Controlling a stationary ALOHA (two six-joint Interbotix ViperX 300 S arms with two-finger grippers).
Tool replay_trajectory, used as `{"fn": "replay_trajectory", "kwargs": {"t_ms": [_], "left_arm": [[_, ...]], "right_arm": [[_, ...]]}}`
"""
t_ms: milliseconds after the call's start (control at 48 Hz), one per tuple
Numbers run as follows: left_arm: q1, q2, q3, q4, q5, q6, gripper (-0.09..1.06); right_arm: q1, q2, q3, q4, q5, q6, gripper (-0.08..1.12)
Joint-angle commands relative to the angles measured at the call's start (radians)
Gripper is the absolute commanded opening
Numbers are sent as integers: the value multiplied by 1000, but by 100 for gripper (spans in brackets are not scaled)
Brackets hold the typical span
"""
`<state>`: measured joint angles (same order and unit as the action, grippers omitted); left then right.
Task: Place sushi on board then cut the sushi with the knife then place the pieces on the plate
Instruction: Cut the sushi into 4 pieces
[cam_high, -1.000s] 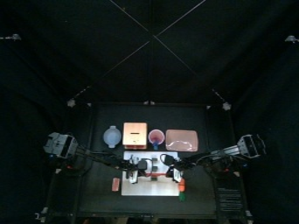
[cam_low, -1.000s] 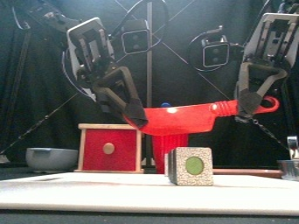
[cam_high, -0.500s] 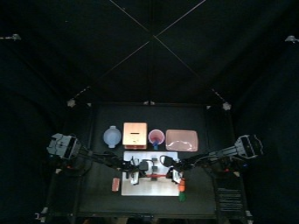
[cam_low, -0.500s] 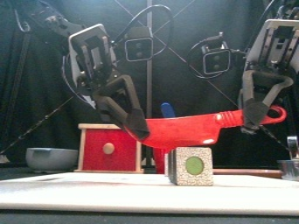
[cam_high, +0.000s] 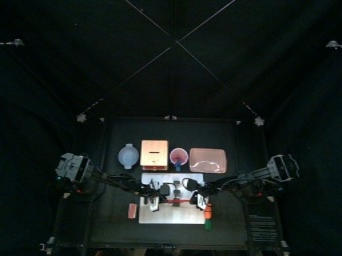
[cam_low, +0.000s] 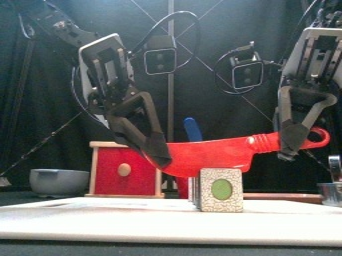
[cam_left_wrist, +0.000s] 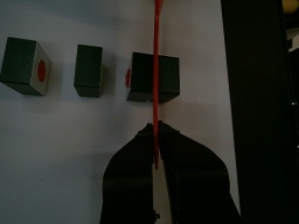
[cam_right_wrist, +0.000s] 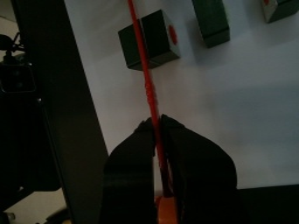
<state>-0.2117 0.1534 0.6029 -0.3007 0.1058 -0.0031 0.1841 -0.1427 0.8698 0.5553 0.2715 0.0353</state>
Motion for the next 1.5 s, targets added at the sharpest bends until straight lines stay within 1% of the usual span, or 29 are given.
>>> {"fn": "replay_trajectory", "kwargs": {"t_ms": [21, 208, 333, 417, 500, 646, 917, 1021, 1104, 1167, 1250, 1417, 1500], "left_arm": [[-12, 2, 5, -3, 8, 0, 38], [-12, 15, 6, -6, 9, -2, 38], [-14, 28, 8, -26, 11, 0, 38], [-17, 38, 9, -44, 12, 2, 38], [-18, 43, 8, -54, 14, 2, 38], [-26, 41, 6, -60, 14, 0, 38], [-58, 26, 5, -83, 17, 0, 38], [-57, 23, 3, -81, 17, 2, 38], [-52, 6, -2, -80, 17, 5, 38], [-52, -11, -5, -72, 15, 9, 38], [-48, -37, -5, -48, 17, 9, 38], [-31, -94, -6, 28, 17, 8, 38], [-12, -115, -6, 52, 12, 8, 39]], "right_arm": [[8, -5, 5, 3, 8, 8, 38], [11, 28, 5, 5, 6, 8, 38], [18, 60, 2, 6, 3, 9, 38], [25, 81, -5, 11, 3, 9, 38], [32, 101, -11, 14, 3, 8, 38], [54, 114, -28, 21, 5, 9, 38], [89, 114, -46, 61, 6, 9, 38], [86, 109, -46, 55, 8, 8, 38], [83, 91, -44, 54, 15, 8, 38], [83, 67, -43, 52, 29, 6, 38], [81, 25, -41, 46, 46, 6, 38], [49, -92, -31, 0, 54, 8, 38], [20, -147, -18, -17, 54, 6, 38]]}}
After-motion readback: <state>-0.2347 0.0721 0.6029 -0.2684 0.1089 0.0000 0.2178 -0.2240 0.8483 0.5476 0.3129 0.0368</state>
